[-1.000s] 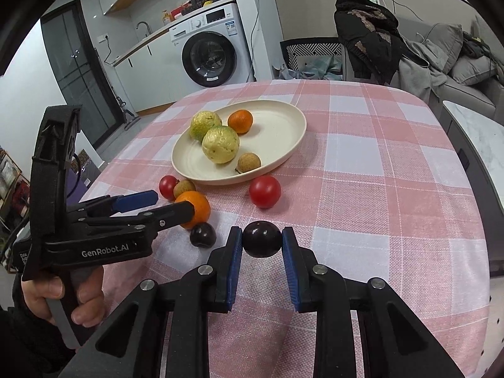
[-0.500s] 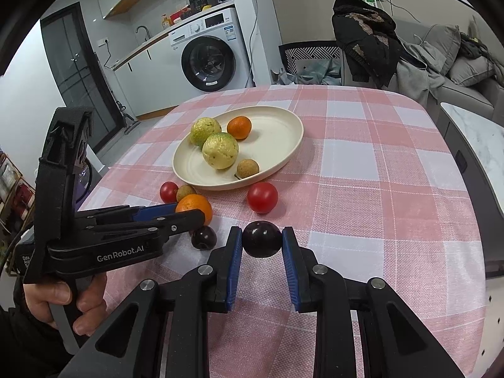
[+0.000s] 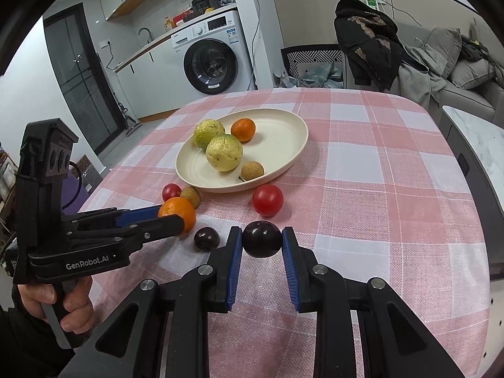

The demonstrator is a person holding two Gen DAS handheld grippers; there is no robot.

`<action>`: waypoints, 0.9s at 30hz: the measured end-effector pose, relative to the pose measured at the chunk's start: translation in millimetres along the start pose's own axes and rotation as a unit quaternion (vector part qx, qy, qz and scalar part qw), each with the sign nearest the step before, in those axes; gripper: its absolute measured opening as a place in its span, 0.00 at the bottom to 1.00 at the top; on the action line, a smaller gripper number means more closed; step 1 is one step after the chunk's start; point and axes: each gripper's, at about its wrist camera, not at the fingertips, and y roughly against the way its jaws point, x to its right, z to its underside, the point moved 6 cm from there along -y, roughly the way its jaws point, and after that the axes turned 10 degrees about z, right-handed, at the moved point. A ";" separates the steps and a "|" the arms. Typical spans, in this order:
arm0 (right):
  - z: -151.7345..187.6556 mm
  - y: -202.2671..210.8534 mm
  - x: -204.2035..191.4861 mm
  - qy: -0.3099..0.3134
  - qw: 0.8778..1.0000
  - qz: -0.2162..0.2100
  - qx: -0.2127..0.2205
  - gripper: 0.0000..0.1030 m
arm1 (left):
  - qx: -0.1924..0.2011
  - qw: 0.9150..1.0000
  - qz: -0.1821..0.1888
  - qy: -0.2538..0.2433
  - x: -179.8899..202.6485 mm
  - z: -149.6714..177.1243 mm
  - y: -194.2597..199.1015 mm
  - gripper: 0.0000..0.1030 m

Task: Organize fruits
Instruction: 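Carry the passion fruit and orange onto the plate and open both tools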

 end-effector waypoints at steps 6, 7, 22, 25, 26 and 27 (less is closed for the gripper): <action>-2.2 1.4 -7.4 -0.004 1.000 -0.008 0.020 0.26 | 0.028 0.999 -0.024 -0.040 -2.8 -3.7 17.2 0.33; -3.2 2.0 -8.6 -0.005 1.000 -0.009 0.025 0.26 | 0.033 0.998 -0.029 -0.045 -3.5 -5.7 20.0 0.33; -47.2 7.1 -6.3 -0.032 0.995 -0.019 0.091 0.26 | 0.110 0.990 -0.051 -0.078 -11.9 -40.7 61.1 0.33; -58.0 5.8 -6.1 -0.035 0.994 -0.019 0.099 0.26 | 0.117 0.988 -0.058 -0.079 -16.2 -51.1 61.7 0.33; -61.2 5.6 -6.2 -0.036 0.994 -0.020 0.102 0.26 | 0.119 0.988 -0.059 -0.080 -18.1 -54.5 60.7 0.33; -63.4 6.3 -6.7 -0.037 0.994 -0.022 0.104 0.26 | 0.122 0.988 -0.060 -0.079 -19.2 -57.6 60.8 0.33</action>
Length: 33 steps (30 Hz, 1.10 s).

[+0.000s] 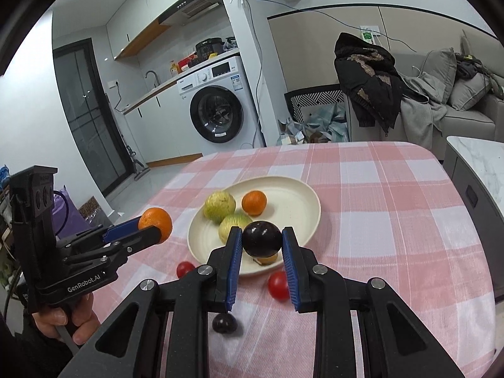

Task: Organize fruits
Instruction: 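Carry the passion fruit and orange onto the plate and open both tools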

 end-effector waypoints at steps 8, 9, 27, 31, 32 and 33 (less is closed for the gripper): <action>-18.2 -12.9 -6.3 -0.006 1.000 -0.003 0.012 0.26 | 0.008 1.000 -0.007 0.007 -15.1 -17.0 -17.4 0.33; -20.0 -14.5 -7.1 -0.006 1.000 -0.003 0.014 0.26 | 0.008 1.000 -0.008 0.008 -16.4 -18.3 -20.5 0.33; -9.0 -71.3 11.2 -0.053 0.998 -0.005 -0.038 0.26 | -0.020 1.000 -0.015 0.001 -28.8 -3.6 -78.7 0.33; -4.0 -77.3 9.7 -0.051 0.998 0.000 -0.046 0.26 | -0.028 0.999 -0.010 0.013 -36.0 -0.5 -85.6 0.33; -3.0 -79.0 9.8 -0.050 0.998 0.001 -0.048 0.26 | -0.028 0.999 -0.010 0.015 -36.7 -0.4 -86.2 0.33; -2.0 -81.5 9.7 -0.050 0.997 0.002 -0.052 0.26 | -0.029 0.999 -0.010 0.015 -37.2 -0.1 -86.8 0.33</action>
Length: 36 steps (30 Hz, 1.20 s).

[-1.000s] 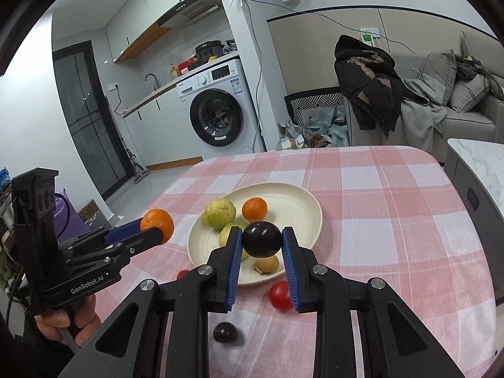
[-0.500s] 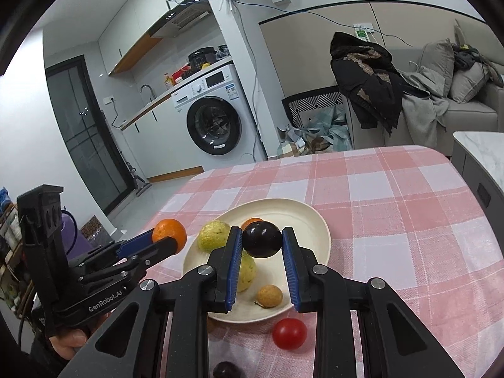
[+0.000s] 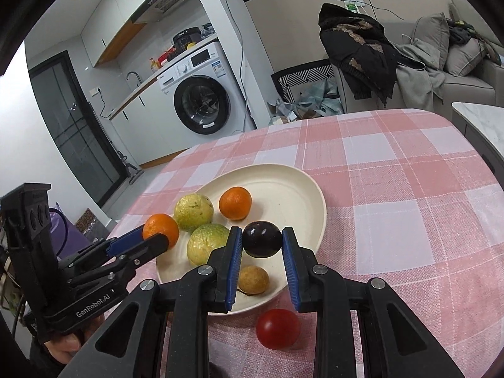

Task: Organize fruits
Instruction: 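Carry the passion fruit and orange onto the plate and open both tools, then withdraw both tools from the plate toward the remaining fruits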

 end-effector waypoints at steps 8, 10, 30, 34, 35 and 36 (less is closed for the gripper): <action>3.2 -4.3 0.8 0.001 1.000 0.012 -0.003 0.34 | -0.005 1.000 -0.011 -0.012 1.6 0.7 -3.5 0.33; 2.4 1.3 0.8 0.002 1.000 0.015 0.011 0.41 | 0.003 1.000 -0.011 -0.013 2.8 0.1 -0.4 0.33; 24.5 56.4 11.7 0.048 0.997 0.062 0.000 1.00 | 0.044 0.998 -0.040 -0.033 14.0 16.0 97.9 0.99; 36.0 61.6 4.5 0.072 0.995 0.067 -0.011 1.00 | 0.038 0.998 -0.036 -0.026 15.0 24.1 104.5 0.99; 39.7 61.6 2.2 0.079 0.994 0.068 -0.015 1.00 | 0.034 0.998 -0.035 -0.026 15.6 26.9 104.4 0.99; 43.3 61.1 0.3 0.086 0.994 0.069 -0.020 1.00 | 0.029 0.999 -0.037 -0.027 16.0 29.7 103.6 0.99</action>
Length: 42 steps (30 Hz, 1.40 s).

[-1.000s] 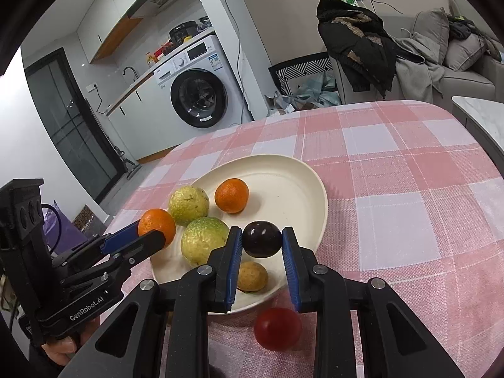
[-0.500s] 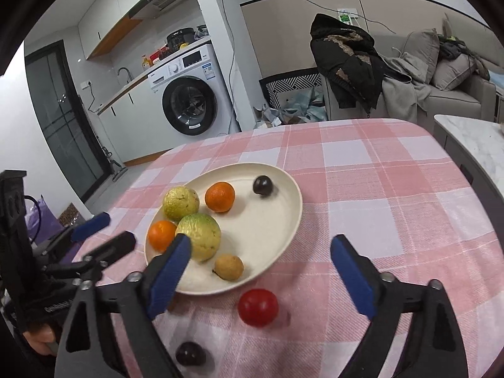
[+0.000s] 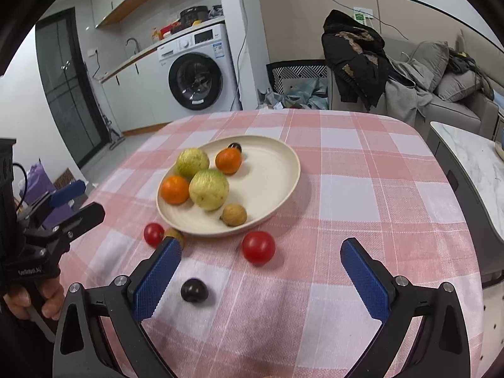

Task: Organize fruits
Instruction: 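Withdraw both tools from the plate toward the remaining fruits, then grasp a large red tomato with the right tool while the left tool grasps a small tomato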

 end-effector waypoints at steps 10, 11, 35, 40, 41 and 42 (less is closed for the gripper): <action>14.5 -17.0 1.6 -0.004 1.000 0.004 -0.031 1.00 | -0.026 1.000 -0.004 -0.004 4.2 12.8 -14.9 0.99; 15.2 -18.4 2.7 -0.007 0.999 0.003 -0.034 1.00 | -0.029 1.000 -0.003 -0.003 4.0 14.4 -15.7 0.99; 10.9 -52.0 -12.9 -0.001 0.997 -0.035 -0.071 0.58 | -0.068 0.997 -0.012 0.020 -9.0 27.0 -44.3 0.99; 11.0 -53.5 -12.8 -0.002 0.997 -0.036 -0.074 0.54 | -0.071 0.997 -0.013 0.022 -8.6 27.4 -45.1 0.99; 10.7 -53.7 -12.7 -0.003 0.997 -0.035 -0.074 0.53 | -0.071 0.997 -0.013 0.023 -8.7 27.4 -45.3 0.99; 10.8 -54.0 -12.2 -0.003 0.997 -0.034 -0.074 0.53 | -0.072 0.997 -0.012 0.023 -8.6 27.3 -45.6 0.99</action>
